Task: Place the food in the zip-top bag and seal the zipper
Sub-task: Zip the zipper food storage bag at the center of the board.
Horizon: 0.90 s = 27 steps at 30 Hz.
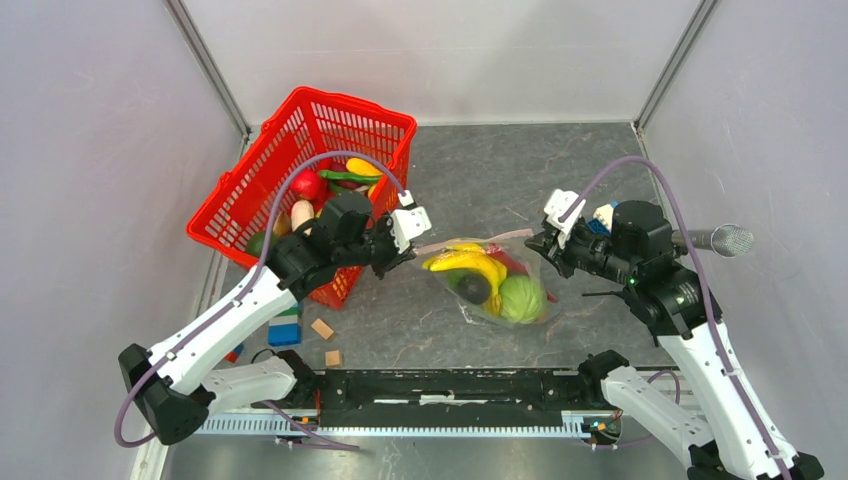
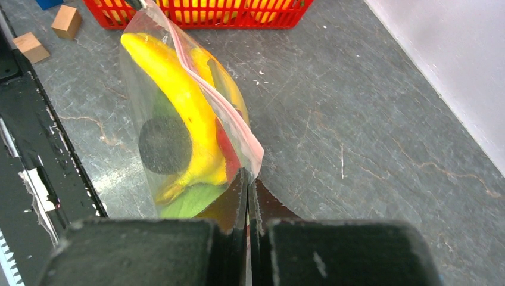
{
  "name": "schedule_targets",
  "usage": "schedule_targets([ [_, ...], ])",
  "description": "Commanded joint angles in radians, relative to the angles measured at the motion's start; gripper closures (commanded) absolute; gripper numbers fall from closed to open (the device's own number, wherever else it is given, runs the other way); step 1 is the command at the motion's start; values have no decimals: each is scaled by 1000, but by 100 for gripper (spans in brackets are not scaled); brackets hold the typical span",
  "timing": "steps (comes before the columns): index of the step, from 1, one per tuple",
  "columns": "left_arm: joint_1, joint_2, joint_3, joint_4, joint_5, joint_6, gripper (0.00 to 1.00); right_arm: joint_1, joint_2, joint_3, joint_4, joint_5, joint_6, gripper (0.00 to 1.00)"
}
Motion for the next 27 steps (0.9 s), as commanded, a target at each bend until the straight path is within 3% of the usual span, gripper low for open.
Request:
schedule_targets([
  [1, 26, 2, 38, -105, -98, 42, 84, -5, -32, 84, 53, 92, 12, 100],
  [10, 34, -3, 56, -115, -125, 19, 79, -5, -32, 74, 54, 73, 14, 100],
  [15, 34, -17, 91, -55, -71, -32, 30, -5, -37, 6, 149, -52, 38, 100],
  [17, 34, -44, 81, 10, -60, -58, 17, -5, -30, -23, 190, -78, 56, 100],
  [22, 34, -138, 15, 175, -32, -116, 1, -5, 4, -66, 266, -93, 77, 100],
  [27, 34, -197, -36, 249, -73, -135, 0, -6, 64, -81, 300, -227, 96, 100],
])
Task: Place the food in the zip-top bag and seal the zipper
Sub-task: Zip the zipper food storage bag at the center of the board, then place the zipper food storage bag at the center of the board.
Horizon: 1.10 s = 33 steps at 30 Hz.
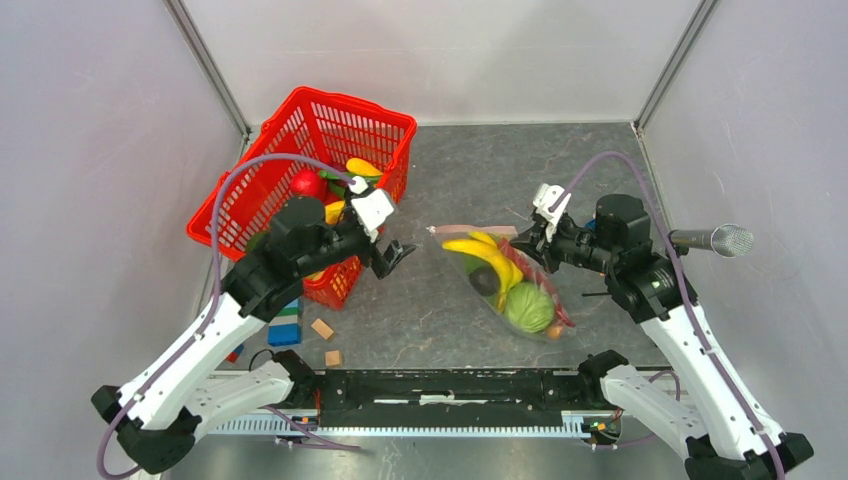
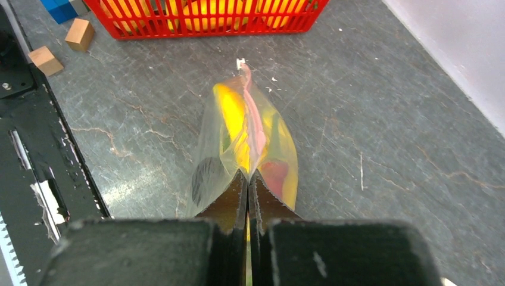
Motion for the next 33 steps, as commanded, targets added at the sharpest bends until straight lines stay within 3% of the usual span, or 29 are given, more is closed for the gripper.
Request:
schedule_targets([
  [1, 2, -45, -44, 137, -33, -58, 0, -2, 32, -4, 177, -189, 36, 100],
  [9, 2, -76, -94, 238, -107, -90, 0, 3, 53, -154, 401, -462, 206, 99],
  [12, 2, -67, -97, 250, -117, -99, 0, 8, 46, -200, 414, -460, 211, 96],
  [13, 2, -64, -96, 250, -116, -99, 0, 9, 42, -209, 415, -455, 209, 93],
  [18, 2, -54, -95, 255, -109, -98, 0, 9, 40, -217, 434, -490, 215, 57],
  [27, 2, -49, -97, 251, -117, -98, 0, 10, 33, -234, 453, -484, 223, 33],
  [33, 2, -52, -95, 251, -122, -98, 0, 11, 43, -229, 459, -459, 229, 22],
])
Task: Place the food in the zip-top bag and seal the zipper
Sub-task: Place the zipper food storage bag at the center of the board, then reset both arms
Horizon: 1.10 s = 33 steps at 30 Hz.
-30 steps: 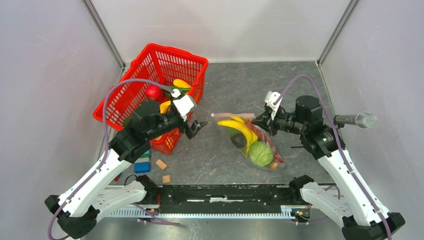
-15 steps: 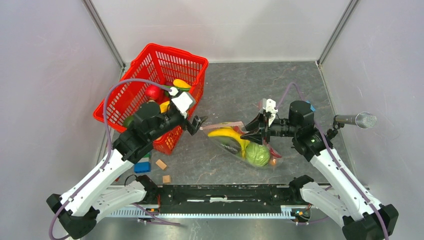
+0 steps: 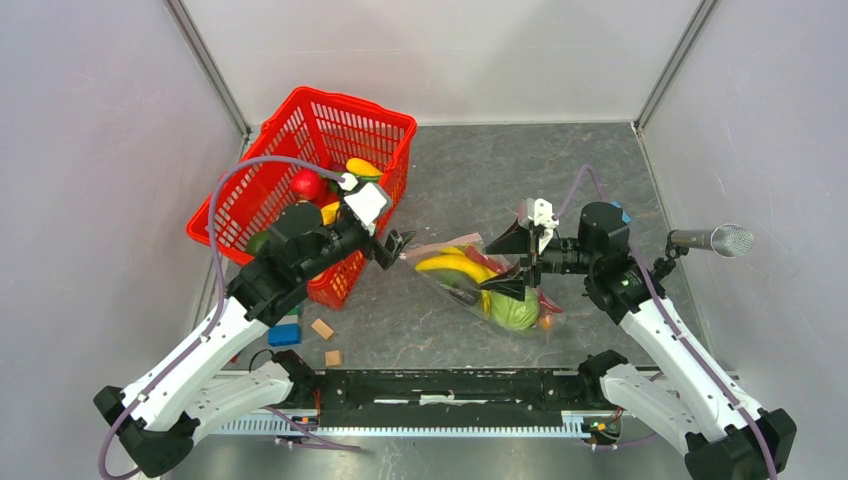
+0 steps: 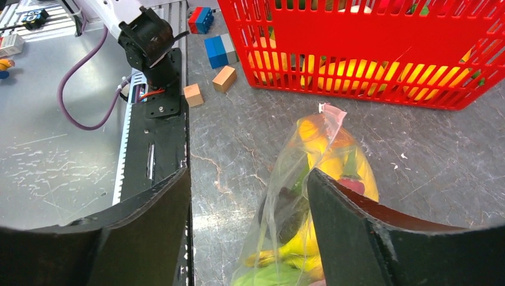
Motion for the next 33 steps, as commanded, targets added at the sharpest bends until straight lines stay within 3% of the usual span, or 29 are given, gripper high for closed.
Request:
schedule_targets([
  [1, 2, -5, 3, 50, -9, -34, 0, 5, -8, 5, 48, 32, 12, 21],
  [6, 2, -20, 4, 50, -14, -34, 0, 5, -26, 56, -22, 230, -20, 12],
  [15, 2, -37, 3, 34, -25, -26, 0, 4, 41, 95, -79, 515, -15, 8],
  [18, 2, -46, 3, 31, -32, -28, 0, 4, 51, 111, -82, 509, -21, 8],
  [23, 4, -45, 23, 30, -63, -64, 0, 4, -6, 122, 5, 350, -4, 2],
  [25, 5, -34, 41, 29, -100, -94, 0, 4, -33, 140, 30, 370, 13, 2],
  [28, 16, -3, 87, 8, -224, -174, 0, 5, -52, 183, 17, 553, 27, 2],
  [33, 63, 41, 160, -31, -350, -344, 0, 4, -16, 261, -54, 996, 66, 2],
])
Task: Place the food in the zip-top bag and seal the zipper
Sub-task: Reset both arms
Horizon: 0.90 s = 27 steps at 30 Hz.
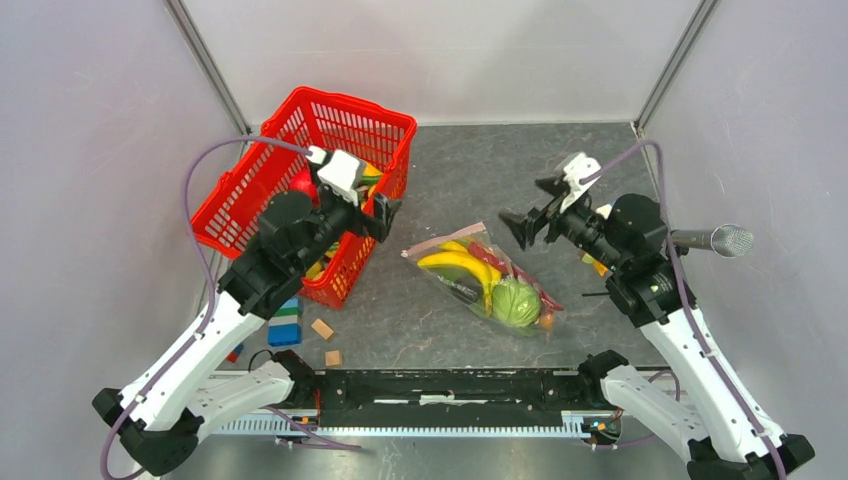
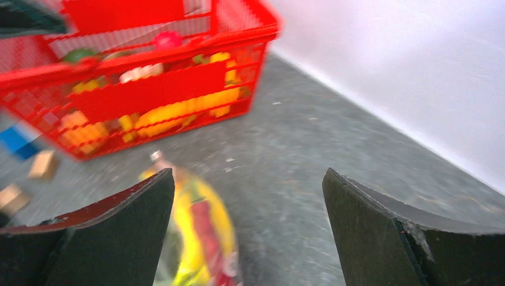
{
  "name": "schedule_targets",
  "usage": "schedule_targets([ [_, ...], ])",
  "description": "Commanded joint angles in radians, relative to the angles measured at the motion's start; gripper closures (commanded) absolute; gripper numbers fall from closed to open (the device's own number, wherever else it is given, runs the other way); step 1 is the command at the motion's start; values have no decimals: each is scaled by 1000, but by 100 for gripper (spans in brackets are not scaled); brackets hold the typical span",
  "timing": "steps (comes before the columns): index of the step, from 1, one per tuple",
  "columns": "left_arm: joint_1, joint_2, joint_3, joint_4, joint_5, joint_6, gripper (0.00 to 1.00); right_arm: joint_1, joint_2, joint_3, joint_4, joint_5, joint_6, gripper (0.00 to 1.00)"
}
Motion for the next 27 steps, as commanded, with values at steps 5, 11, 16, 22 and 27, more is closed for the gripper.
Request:
schedule_targets([
  [5, 130, 77, 125, -110, -189, -323, 0, -2, 154, 134, -106, 663, 112, 2],
  [11, 156, 139, 197, -236, -317, -456, 0, -19, 164, 60, -62, 681, 169, 2],
  [16, 156, 117, 162, -217, -387, -468, 0, -22, 138, 0, -45, 677, 188, 2],
  [22, 156, 107, 147, -203, -401, -457, 0, -21, 81, -46, -40, 654, 183, 2],
  [27, 156, 101, 150, -202, -423, -444, 0, -22, 46, -50, -32, 666, 182, 2],
])
